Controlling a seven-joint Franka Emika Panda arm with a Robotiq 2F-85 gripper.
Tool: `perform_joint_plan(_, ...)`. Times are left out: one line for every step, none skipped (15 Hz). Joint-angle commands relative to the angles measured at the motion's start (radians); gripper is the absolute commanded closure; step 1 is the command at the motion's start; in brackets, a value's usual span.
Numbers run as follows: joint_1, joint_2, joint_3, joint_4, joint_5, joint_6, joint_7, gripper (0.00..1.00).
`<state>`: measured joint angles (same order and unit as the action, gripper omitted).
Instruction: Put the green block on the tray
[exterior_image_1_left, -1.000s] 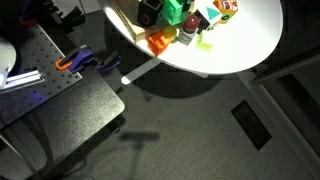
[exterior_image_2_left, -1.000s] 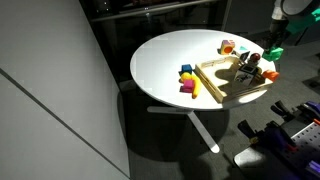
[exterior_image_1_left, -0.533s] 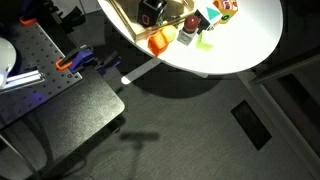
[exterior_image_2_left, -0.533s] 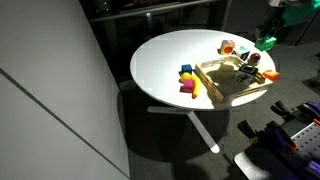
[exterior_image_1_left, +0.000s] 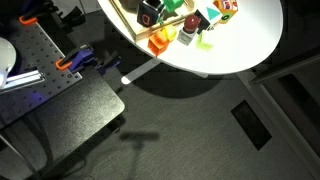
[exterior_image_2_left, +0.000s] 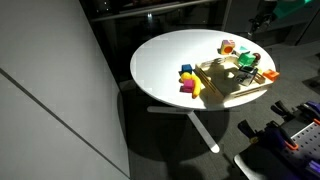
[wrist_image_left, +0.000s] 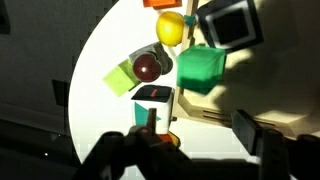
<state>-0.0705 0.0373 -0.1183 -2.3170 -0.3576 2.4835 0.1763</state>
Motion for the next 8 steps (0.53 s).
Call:
perform_joint_plan(0.0,-0.024,0.009,0.006,-0.02,-0.028,0.024,0.0)
perform_joint_plan(0.0,-0.035,0.011,0.001,-0.01,-0.042,0.011,0.0)
perform_joint_plan(-0.001,-0.05,0.013,-0.007,0.005,-0.058,-0.012,0.0)
perform_joint_plan(-0.001,-0.063,0.015,-0.011,0.016,-0.081,-0.03,0.0)
perform_joint_plan(-0.002,-0.078,0.018,-0.015,0.028,-0.106,-0.051,0.0)
perform_joint_plan(-0.002,-0.101,0.02,-0.023,0.045,-0.146,-0.078,0.0)
perform_joint_plan(-0.003,-0.119,0.022,-0.027,0.052,-0.178,-0.097,0.0)
perform_joint_plan(-0.003,-0.143,0.024,-0.032,0.077,-0.224,-0.137,0.0)
